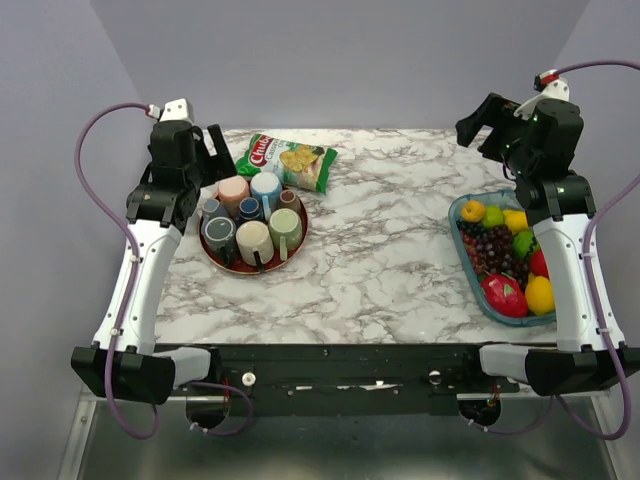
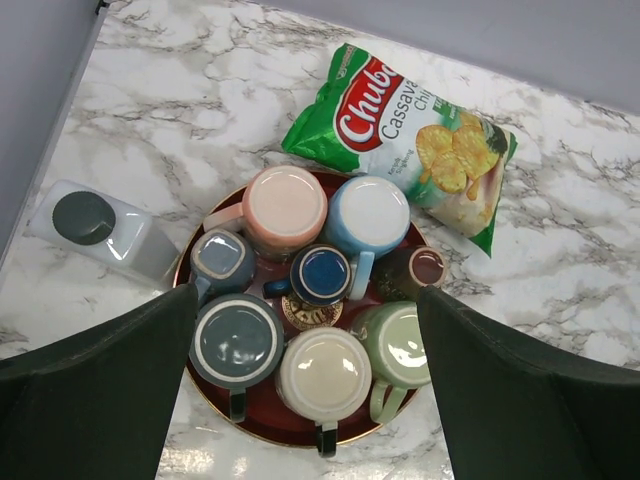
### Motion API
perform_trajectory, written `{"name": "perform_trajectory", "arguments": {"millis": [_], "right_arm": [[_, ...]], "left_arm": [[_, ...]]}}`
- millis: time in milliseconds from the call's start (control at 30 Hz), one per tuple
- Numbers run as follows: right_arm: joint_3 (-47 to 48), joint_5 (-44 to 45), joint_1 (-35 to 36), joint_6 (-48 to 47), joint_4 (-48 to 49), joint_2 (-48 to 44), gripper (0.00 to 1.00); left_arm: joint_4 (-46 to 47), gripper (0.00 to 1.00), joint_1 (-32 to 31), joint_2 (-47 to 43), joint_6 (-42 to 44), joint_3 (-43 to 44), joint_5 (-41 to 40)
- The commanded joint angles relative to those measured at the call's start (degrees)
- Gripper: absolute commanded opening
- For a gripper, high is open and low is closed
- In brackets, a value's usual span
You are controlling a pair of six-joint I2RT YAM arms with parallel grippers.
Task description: Turn the mug right side up
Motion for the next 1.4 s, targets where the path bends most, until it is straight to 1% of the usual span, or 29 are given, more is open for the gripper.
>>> {"name": "perform_trajectory", "arguments": {"millis": [0,33,167,200,267,333,467,567,600,633,667,700,733,767,800,833,900,933,1000,1033,1100,1133,1300,1333,1367], "right_arm": [[0.48,-1.84,-0.03,1.39,-1.16,0.72,1.00],[0.66,-3.76,0.05,1.13,-1.16,0.90,1.00],[0.84,-9.65,-0.03,-0.10,-1.16,2.13,1.00],[0.75,-10.89,-0.03,-0.54,-1.16,2.30,1.00],[0.66,-14.92,-0.03,-1.68,-0.98,3.36,1.00],[0.31,-17.57,-0.03,-2.21,-0.63,4.32,1.00],[-2.32,-23.01,0.14,-1.08,1.30,4.77,1.00],[-4.52,-23.91,0.49,-0.28,2.53,4.77,0.99],[-4.78,-23.99,0.58,-0.19,2.71,4.85,0.99],[-4.96,-24.08,0.76,-0.19,2.80,4.77,0.99],[-5.66,-24.00,1.11,-0.02,2.88,4.85,0.99],[-6.19,-23.82,1.28,0.24,3.15,4.33,0.99],[-6.98,-23.47,1.55,0.59,4.02,3.89,1.00],[-8.12,-23.56,2.42,1.38,4.72,3.28,1.00],[-10.13,-23.38,2.95,2.00,5.25,2.75,1.00],[-11.45,-23.12,3.39,2.44,5.95,1.53,1.00],[-13.30,-22.59,4.53,3.49,6.49,0.73,1.00],[-15.23,-22.42,4.80,3.93,6.92,-0.06,1.00],[-16.38,-22.50,5.50,4.73,7.10,-0.24,1.00],[-17.00,-22.50,5.85,4.90,7.10,-0.24,1.00],[-17.44,-22.50,6.82,5.43,7.10,0.02,1.00],[-17.53,-22.50,7.00,5.69,7.02,0.20,1.00],[-17.62,-22.15,8.23,6.84,7.19,1.16,0.99],[-17.62,-22.24,8.23,7.01,7.19,1.25,0.99],[-17.62,-22.50,8.32,7.10,7.19,1.25,0.99]], "left_arm": [[-0.68,0.99,1.09,-3.40,-0.37,2.85,3.88],[-0.68,0.99,1.27,-3.93,-0.02,3.30,5.89],[0.02,0.99,2.67,-6.13,0.51,3.30,9.51],[-0.76,0.99,2.68,-6.05,0.60,4.09,10.13],[-4.19,0.99,2.68,-5.35,1.22,4.97,16.42],[-8.30,0.99,2.76,-4.03,3.57,5.67,19.61],[-12.46,0.99,2.33,-4.64,5.95,4.54,19.27],[-12.46,0.99,-0.04,-6.57,5.97,0.15,20.32],[-12.38,0.99,-1.35,-7.45,4.92,-2.99,20.07],[-12.03,0.99,-5.46,-7.89,3.60,-4.94,16.93],[-11.76,0.99,-7.32,-8.33,2.11,-7.13,14.81],[-11.41,0.99,-9.69,-9.12,-2.34,-11.42,12.79],[-11.23,0.99,-11.46,-9.39,-5.52,-13.46,7.98],[-11.41,0.99,-13.74,-9.74,-8.42,-15.49,6.54],[-11.41,0.99,-14.28,-10.35,-11.58,-19.51,5.48],[-11.41,0.99,-14.63,-10.88,-16.31,-21.46,4.17],[-10.71,0.98,-15.08,-12.89,-20.30,-26.63,1.61],[-9.57,0.97,-15.34,-13.69,-22.58,-28.06,0.91],[-7.81,0.95,-15.43,-15.53,-23.65,-31.48,-0.24],[-5.19,0.93,-15.34,-16.06,-24.09,-32.72,-0.33],[-2.19,0.89,-15.43,-16.51,-24.36,-35.44,1.33],[0.26,0.85,-15.43,-16.07,-24.36,-35.89,2.04],[3.00,0.68,-15.34,-10.37,-24.53,-35.81,1.96],[3.79,0.65,-15.43,-9.57,-24.53,-35.72,1.09],[4.06,0.65,-15.43,-8.95,-24.45,-35.55,0.64]]}}
